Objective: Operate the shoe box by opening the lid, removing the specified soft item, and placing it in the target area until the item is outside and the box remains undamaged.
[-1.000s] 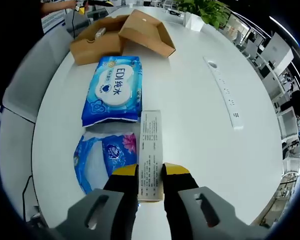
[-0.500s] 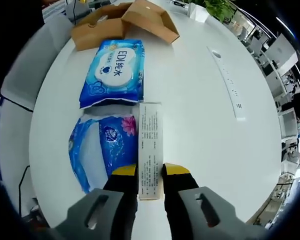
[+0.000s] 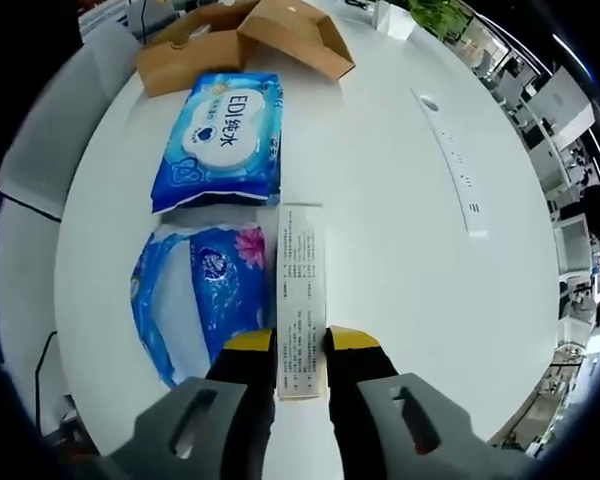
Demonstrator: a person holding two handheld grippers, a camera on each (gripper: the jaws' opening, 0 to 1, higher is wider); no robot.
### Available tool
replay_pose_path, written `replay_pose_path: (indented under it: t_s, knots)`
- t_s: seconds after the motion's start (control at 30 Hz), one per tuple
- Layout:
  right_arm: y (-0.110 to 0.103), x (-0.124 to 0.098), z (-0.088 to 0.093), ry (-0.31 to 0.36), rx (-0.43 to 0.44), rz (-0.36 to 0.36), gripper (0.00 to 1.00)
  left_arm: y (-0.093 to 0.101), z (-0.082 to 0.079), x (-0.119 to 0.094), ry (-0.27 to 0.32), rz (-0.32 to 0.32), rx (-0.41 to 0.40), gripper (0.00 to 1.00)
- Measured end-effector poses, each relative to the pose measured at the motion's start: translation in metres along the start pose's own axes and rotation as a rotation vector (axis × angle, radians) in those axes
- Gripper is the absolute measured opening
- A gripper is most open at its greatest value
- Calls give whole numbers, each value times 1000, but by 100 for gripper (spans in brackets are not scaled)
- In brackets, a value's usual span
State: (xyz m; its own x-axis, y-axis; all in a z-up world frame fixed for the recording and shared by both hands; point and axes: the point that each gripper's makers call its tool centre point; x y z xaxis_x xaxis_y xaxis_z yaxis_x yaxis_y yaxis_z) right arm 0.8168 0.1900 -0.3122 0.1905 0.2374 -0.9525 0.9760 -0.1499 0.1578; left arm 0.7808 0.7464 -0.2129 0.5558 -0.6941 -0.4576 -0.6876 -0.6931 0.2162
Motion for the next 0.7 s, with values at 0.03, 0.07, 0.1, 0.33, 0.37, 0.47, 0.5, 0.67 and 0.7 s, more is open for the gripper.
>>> replay_pose_path:
  t_s: [0.03,0.07,0.1,0.33,0.37,0.47,0.5,0.67,0.7]
  knots:
    - [0,0,0,-1,1,1,17,0,0,0,0,0,1,99]
    - [0,0,0,-1,0,2,17,0,0,0,-1,1,2,99]
    - [0,0,0,-2,2,3,17,-1,1,0,-1,1,3,99]
    - [-1,-7,-4,15,20,17,19,0,-3,-3,-5,5,17,98]
    - [-1,-8,-5,22,27,20,21,0,-2,-3,-10,6,23,98]
    - [-2,-15,-9,26,23,35,25,1,-3,-3,-14,12,28,98]
    - [-2,-18,-10,26,25,46,25,1,-3,-3,-15,16,34,98]
    - [-5,-29,-16,47,55,74,31,2,-5,-4,-21,34,54,98]
    - [-7,-31,-17,48,56,78,32,2,-6,-5,-22,37,58,97]
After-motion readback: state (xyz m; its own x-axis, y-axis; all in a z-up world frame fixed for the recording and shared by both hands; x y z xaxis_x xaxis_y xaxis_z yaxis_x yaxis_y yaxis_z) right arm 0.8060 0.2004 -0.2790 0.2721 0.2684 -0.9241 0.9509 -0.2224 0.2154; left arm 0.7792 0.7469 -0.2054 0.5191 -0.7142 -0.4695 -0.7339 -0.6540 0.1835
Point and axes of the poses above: the point that each gripper's makers call its tool centre point, and the gripper's own axes: x roughly forward along the fingers, y roughly to its right, z roughly out of its underside, and after that the axes turned 9 degrees about -x, right-handed
